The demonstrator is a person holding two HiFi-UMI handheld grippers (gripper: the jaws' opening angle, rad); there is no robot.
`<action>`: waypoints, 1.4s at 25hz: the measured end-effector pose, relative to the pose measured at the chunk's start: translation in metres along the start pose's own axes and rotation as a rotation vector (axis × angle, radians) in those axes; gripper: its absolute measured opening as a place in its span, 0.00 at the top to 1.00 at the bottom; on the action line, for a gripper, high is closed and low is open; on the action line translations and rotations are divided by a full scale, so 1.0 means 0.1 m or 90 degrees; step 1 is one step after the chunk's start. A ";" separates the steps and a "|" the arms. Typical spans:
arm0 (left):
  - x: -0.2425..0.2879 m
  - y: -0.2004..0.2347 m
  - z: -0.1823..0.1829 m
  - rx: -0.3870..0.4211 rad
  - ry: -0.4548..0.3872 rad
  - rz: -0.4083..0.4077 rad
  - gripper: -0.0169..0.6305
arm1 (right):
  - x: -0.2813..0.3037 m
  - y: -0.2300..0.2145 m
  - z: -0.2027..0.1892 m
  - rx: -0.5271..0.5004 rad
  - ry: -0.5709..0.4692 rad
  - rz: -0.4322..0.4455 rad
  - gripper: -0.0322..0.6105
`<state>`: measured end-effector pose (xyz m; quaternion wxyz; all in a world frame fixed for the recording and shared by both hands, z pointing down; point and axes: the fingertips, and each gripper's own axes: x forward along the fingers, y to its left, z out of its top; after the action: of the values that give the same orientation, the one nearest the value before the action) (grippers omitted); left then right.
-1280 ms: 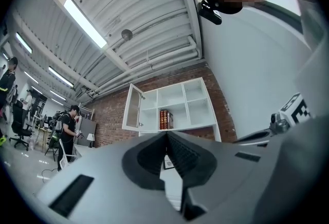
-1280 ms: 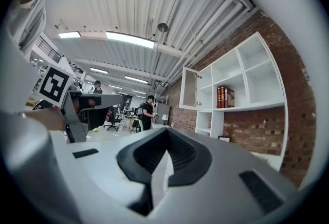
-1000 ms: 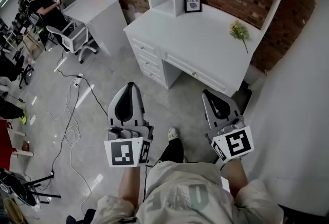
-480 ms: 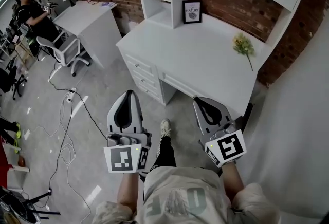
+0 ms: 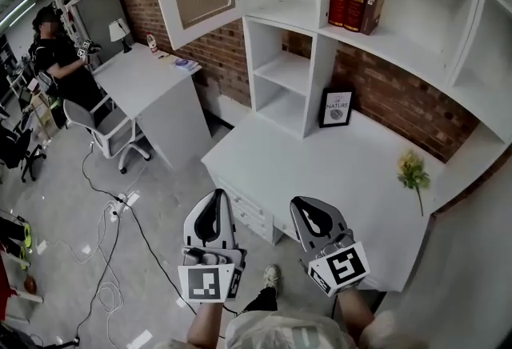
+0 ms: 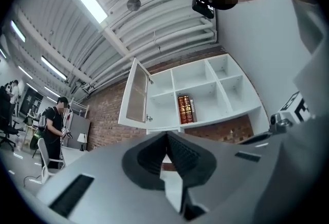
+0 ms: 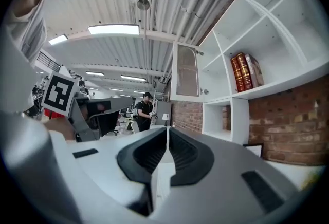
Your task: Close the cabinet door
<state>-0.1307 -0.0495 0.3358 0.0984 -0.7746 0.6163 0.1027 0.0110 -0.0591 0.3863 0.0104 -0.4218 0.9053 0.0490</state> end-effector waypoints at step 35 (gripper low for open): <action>1.33 1.20 0.07 0.064 0.009 0.167 0.95 | 2.66 -0.73 1.16 0.074 -0.088 0.171 0.89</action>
<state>-0.2187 -0.1986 0.2882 0.1180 -0.6820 0.7175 0.0784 -0.1073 -0.2968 0.2487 0.0901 -0.2914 0.9520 0.0267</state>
